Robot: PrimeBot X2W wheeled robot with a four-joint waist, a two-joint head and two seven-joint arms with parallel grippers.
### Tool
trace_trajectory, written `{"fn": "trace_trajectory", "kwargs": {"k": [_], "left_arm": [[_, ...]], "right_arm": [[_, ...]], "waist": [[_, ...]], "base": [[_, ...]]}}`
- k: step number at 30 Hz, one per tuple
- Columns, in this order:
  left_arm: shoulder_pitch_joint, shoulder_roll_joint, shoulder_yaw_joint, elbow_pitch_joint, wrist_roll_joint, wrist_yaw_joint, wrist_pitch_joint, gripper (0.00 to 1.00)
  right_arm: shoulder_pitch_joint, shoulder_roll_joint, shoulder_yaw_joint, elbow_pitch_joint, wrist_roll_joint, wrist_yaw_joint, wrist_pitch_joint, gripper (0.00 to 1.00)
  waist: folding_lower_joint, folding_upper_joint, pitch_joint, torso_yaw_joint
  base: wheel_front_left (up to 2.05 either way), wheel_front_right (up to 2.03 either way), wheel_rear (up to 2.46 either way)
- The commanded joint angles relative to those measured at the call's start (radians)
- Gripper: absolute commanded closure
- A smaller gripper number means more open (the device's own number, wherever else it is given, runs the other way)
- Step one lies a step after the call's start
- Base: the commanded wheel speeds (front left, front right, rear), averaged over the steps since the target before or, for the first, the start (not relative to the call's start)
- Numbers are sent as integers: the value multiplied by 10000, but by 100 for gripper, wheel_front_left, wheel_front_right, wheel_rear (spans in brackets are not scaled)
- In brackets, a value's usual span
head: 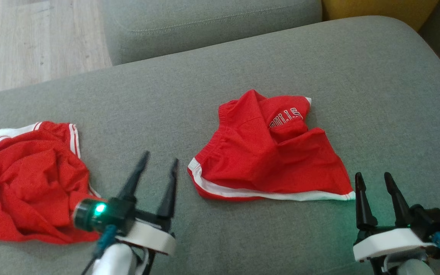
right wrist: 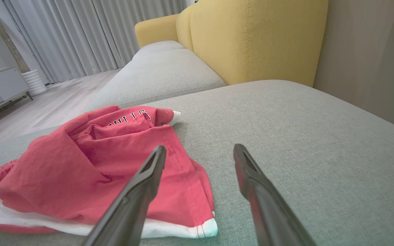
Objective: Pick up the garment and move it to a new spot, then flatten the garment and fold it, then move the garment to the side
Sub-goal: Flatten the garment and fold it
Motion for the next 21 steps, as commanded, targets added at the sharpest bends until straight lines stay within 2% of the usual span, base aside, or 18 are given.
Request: {"fn": "trace_trajectory", "kwargs": {"k": [1,9,16,21], "left_arm": [[-533,208,-12,6,142,-106,2,0],[-1510,929,-1408,1269,273,-328,1228,0],[-2881,1552,-2937,2023,-509,-348,2047,0],[-3448,1894,-3316,2555,-778,-349,2479,0]], "right_arm": [[-363,-47,244,-342,97,-7,-111,0],[-423,-46,457,-179,256,-7,-112,0],[-658,-46,618,-62,442,-7,-112,0],[-744,-46,629,-33,509,-7,-112,0]], "waist": [[0,-1,41,0],[0,-1,316,-132],[0,-1,773,-438],[0,-1,913,-552]], "base": [[0,0,0],[0,0,0],[0,0,0],[0,0,0]]}}
